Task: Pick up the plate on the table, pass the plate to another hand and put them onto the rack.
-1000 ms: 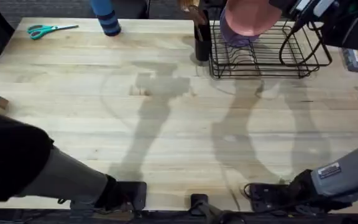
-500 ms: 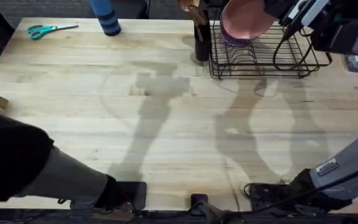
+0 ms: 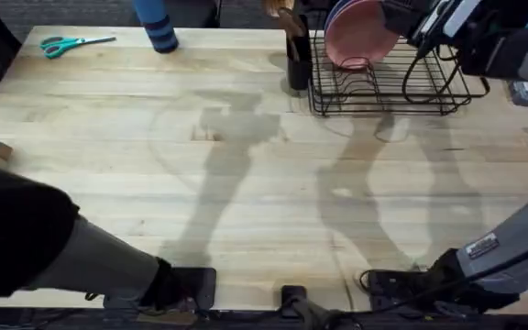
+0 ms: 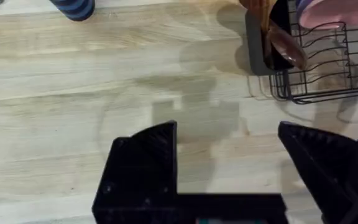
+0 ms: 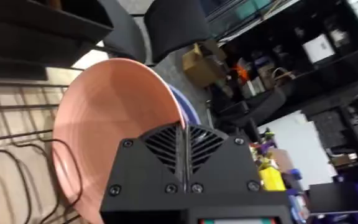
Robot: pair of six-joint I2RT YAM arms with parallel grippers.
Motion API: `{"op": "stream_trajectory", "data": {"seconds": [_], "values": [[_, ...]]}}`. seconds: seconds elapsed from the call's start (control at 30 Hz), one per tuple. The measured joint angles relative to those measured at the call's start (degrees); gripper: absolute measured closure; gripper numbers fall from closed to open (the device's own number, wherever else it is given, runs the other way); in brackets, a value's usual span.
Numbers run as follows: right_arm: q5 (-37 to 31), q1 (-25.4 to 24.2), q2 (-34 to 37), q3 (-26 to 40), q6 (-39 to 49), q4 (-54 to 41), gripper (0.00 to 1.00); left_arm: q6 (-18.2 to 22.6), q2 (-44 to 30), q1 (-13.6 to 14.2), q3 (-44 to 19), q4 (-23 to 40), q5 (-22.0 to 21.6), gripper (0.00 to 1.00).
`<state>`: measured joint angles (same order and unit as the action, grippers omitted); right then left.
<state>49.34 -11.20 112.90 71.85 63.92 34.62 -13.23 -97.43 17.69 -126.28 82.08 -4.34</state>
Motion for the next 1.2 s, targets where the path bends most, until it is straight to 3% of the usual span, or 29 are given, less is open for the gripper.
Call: {"op": "stream_trajectory", "data": {"seconds": [0.33,0.57,1.2], "values": [[-1.86,-0.12,0.0,0.33,0.23,-4.71,0.969,0.01,0.0,0.0,0.0,0.0,0.0,0.007],[-1.97,-0.09,0.0,0.35,0.28,-5.1,0.853,0.01,-0.01,0.0,0.0,0.0,0.0,0.007],[-1.95,-0.07,-0.02,0.35,0.18,-5.1,0.793,0.0,0.0,0.0,0.0,0.0,0.0,0.007]]}}
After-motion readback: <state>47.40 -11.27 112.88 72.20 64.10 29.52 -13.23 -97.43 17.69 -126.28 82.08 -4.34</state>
